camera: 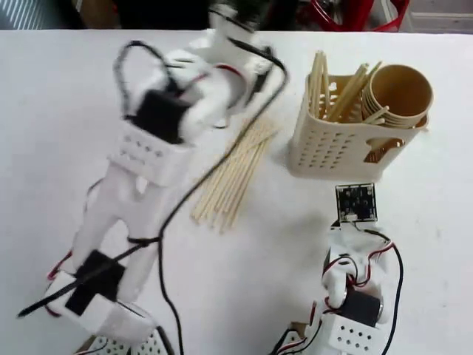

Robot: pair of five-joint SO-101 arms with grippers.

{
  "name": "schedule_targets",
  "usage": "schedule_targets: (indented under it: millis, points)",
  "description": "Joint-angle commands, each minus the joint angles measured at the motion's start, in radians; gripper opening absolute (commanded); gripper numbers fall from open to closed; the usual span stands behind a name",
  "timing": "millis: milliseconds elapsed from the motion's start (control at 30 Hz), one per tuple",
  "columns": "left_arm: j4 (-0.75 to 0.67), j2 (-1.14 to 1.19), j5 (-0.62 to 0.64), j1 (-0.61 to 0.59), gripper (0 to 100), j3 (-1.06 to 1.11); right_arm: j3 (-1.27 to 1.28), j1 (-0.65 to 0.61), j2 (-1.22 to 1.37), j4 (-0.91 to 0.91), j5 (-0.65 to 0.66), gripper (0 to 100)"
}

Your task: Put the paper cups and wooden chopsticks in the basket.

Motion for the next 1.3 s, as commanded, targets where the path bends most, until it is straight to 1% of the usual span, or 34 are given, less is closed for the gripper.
schedule_targets:
  millis: [0, 67, 133, 200, 267, 300, 367, 467, 567, 633, 733, 833, 1033, 1133, 1267]
  points:
    - [0.218, -0.067, -0.068, -0.070, 10, -0.020, 0.008, -0.002, -0.013, 0.001, 0.009, 1.8]
    - [0.350, -0.064, -0.133, -0.084, 10, -0.008, 0.008, -0.002, -0.013, 0.001, 0.009, 1.8]
    - [0.443, -0.071, -0.175, -0.094, 10, 0.041, 0.008, -0.002, -0.013, 0.001, 0.009, 1.8]
    - [0.479, -0.067, -0.230, -0.099, 10, 0.104, 0.008, -0.002, -0.013, 0.001, 0.009, 1.8]
    - [0.442, -0.065, -0.290, -0.108, 10, 0.219, 0.008, -0.002, -0.013, 0.001, 0.009, 1.8]
    - [0.391, -0.065, -0.313, -0.111, 10, 0.295, 0.008, -0.002, -0.013, 0.001, 0.009, 1.8]
    - [0.245, -0.065, -0.331, -0.116, 10, 0.450, 0.008, -0.002, -0.013, 0.001, 0.009, 1.8]
    - [-0.021, -0.065, -0.348, -0.116, 12, 0.672, 0.008, -0.002, -0.013, 0.001, 0.009, 1.8]
    - [-0.275, -0.061, -0.348, -0.114, 18, 0.816, 0.008, -0.002, -0.013, 0.001, 0.009, 1.8]
    - [-0.390, -0.035, -0.344, -0.114, 20, 0.864, 0.008, -0.002, -0.013, 0.002, 0.009, 1.8]
    - [-0.476, 0.084, -0.342, -0.116, 20, 0.845, 0.008, -0.002, -0.013, 0.002, 0.012, 1.8]
    - [-0.479, 0.236, -0.348, -0.114, 20, 0.749, 0.008, -0.002, -0.013, 0.002, 0.044, 1.8]
    - [-0.310, 0.453, -0.350, -0.114, 20, 0.494, 0.008, -0.002, -0.013, 0.004, 0.048, 1.8]
    - [-0.262, 0.549, -0.350, -0.124, 20, 0.400, 0.008, -0.002, -0.013, 0.004, 0.048, 1.8]
    - [-0.176, 0.665, -0.350, -0.133, 14, 0.276, 0.008, -0.002, -0.013, 0.004, 0.048, 1.8]
